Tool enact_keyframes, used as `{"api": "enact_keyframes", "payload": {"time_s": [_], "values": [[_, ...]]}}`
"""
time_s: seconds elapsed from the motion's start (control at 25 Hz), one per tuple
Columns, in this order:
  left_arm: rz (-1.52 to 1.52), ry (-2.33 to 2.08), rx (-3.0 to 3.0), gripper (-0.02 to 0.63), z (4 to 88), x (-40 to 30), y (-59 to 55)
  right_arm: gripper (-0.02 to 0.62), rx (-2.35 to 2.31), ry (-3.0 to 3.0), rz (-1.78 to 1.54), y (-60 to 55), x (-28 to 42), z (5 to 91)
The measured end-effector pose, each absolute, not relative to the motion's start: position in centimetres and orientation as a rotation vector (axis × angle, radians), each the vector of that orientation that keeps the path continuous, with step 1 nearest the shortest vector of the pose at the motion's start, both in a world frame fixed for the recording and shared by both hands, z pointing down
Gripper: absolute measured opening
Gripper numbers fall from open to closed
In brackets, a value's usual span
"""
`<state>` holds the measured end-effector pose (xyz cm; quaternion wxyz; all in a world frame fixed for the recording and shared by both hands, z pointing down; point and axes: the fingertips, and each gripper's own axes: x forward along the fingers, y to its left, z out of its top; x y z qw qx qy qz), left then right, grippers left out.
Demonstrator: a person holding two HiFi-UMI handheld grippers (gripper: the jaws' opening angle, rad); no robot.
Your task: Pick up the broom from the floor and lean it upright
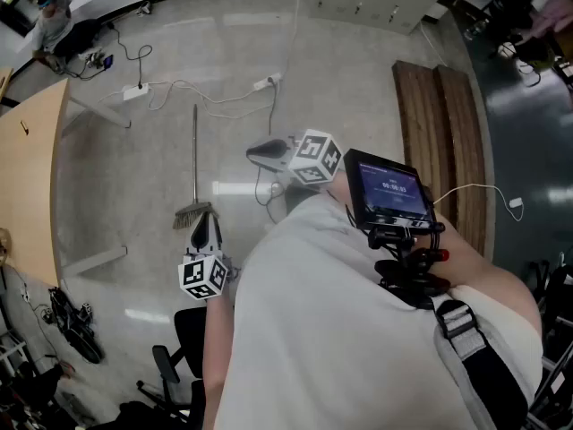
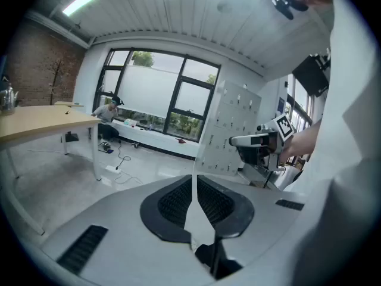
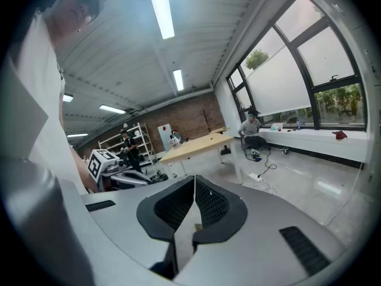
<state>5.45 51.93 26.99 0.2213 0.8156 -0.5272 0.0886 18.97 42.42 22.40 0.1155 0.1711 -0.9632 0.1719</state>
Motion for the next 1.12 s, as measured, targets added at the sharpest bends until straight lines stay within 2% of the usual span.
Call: {"api": "enact_keyframes", "payload": {"time_s": [0.28, 0.64, 1.12], "values": [[0.294, -1.453, 2.188, 0.032, 28.9, 7.2, 47.3, 0.021, 0.483, -2.812, 0.577, 36.5, 20.5, 24.9], [0.335, -1.578, 2.097, 0.032, 26.8, 7.2, 36.6, 0.022, 0.330, -2.827, 0.626, 25.3, 21.1, 25.6], [0.349, -1.654, 2.094, 0.032, 24.7, 6.3, 29.2, 0.021, 0.214, -2.802, 0.712, 20.2, 19.7, 28.4]]}}
